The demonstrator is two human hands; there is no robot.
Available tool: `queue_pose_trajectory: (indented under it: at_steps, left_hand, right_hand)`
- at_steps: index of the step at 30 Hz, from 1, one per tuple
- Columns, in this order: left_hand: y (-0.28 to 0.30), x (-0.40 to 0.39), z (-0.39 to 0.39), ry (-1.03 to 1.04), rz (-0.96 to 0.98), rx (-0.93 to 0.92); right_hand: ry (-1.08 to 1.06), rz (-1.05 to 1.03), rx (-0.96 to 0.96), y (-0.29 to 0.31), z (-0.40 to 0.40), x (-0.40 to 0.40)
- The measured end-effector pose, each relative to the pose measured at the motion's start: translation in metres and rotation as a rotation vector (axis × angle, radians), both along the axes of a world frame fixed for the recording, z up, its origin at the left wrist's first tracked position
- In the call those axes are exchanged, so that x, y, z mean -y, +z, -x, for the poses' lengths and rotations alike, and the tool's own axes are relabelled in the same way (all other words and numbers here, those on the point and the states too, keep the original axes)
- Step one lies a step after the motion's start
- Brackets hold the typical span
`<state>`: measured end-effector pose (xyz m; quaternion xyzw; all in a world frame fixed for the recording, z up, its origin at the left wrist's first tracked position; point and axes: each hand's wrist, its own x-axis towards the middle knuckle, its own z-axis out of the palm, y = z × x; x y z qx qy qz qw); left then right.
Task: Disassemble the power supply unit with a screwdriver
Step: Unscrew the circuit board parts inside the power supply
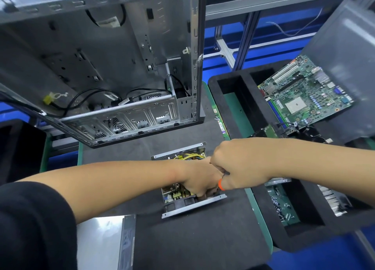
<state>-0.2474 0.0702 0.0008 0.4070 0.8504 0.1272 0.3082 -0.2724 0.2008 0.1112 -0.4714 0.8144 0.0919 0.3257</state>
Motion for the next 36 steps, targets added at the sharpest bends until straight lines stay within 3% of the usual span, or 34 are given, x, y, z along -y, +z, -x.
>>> queue_pose_trajectory:
  at_steps: [5,14,18,24,29,32,36]
  left_hand:
    - [0.01,-0.002,0.003,-0.01,0.051,0.114]
    - [0.023,0.02,0.0,-0.053,-0.118,-0.095]
    - [0.03,0.024,-0.004,-0.04,-0.125,-0.091]
    - [0.036,0.012,-0.007,0.269,0.007,0.22]
    - [0.03,-0.014,0.005,0.259,0.232,0.296]
    - [0.033,-0.011,0.008,0.319,0.195,0.26]
    - [0.055,0.029,0.011,0.546,0.014,0.219]
  right_hand:
    - [-0.027,-0.001,0.038,0.005,0.004,0.0]
    - [-0.045,-0.025,-0.003,0.012,0.007,0.008]
    - [-0.039,-0.037,0.015,0.01,0.005,0.013]
    - [-0.038,-0.056,0.043,0.004,0.006,0.018]
    - [-0.04,-0.072,0.041,0.001,0.006,0.018]
    - [-0.049,-0.061,0.039,0.002,0.007,0.016]
    - [-0.058,-0.03,0.027,0.012,0.012,0.017]
